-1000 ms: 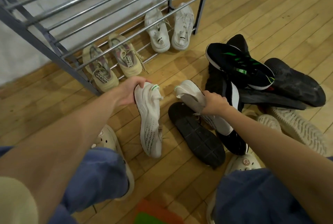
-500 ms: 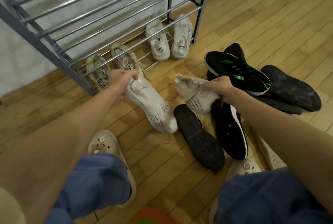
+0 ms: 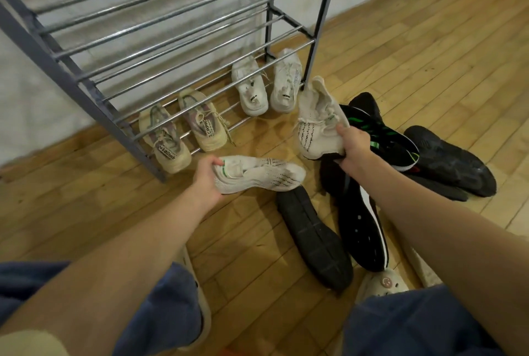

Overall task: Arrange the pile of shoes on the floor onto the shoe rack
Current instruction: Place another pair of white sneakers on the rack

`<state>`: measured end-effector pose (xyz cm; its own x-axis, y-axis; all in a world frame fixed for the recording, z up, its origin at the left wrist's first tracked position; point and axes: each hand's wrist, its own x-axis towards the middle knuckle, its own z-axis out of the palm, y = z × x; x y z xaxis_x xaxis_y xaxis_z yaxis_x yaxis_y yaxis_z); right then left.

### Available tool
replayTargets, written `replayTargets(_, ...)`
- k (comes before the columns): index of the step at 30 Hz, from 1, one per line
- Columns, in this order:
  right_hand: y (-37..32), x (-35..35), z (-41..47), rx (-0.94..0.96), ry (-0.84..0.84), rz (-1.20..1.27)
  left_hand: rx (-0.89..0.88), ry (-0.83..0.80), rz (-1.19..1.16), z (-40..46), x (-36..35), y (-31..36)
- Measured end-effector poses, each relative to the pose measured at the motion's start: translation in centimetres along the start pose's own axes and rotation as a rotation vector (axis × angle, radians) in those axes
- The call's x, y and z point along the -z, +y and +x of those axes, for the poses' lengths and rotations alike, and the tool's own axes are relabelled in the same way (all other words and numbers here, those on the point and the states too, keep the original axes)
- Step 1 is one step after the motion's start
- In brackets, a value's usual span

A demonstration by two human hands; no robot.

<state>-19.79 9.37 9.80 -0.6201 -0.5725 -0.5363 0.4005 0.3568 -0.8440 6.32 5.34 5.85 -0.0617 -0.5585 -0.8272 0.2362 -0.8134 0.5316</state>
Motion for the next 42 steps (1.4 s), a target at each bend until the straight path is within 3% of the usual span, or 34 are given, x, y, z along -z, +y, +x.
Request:
replayTargets(4,2.0,0.6,0.1,-0.104,0.009,0.032,0.158,0.010,0.151,-0.6,0.8,-0.5)
replayTargets(6,2.5,0.6,-0.1,-0.151,-0.019,0.029,0.172,-0.061,0.239,-0.6,1.3,0.1)
replayTargets(9,2.2,0.3,0.6,-0.253,-0.078,0.138,0.156,-0.146,0.294,-1.1,1.2,0.9)
replayTargets(12,0.6,-0.7,-0.5,-0.240,-0.127,0.228,0.033,-0.187,0.258,-1.8,0.6,1.8)
replayTargets(18,-3.4,-1.1,-3.8,-0.165,-0.231,0.525,-0.157,-0.315,-0.053,-3.2,0.0,4.4)
replayTargets(23,-4.3,-2.3,-5.3,-0.131,-0.276,0.527,-0.276,-0.390,-0.212,-4.7,-0.9,6.4)
replayTargets(30,-2.7,-8.8,-6.5,-0.158,-0.316,0.304,-0.341,-0.220,-0.448,-4.7,0.7,8.3)
replayTargets(35,-0.2,-12.7,-6.8,-0.233,-0.424,0.419,-0.371,-0.175,-0.546,-3.7,2.9,9.6)
replayTargets(42,2.0,-14.0,-6.4,-0.218,-0.342,0.349,-0.346,-0.160,-0.761,-3.7,4.3,10.4)
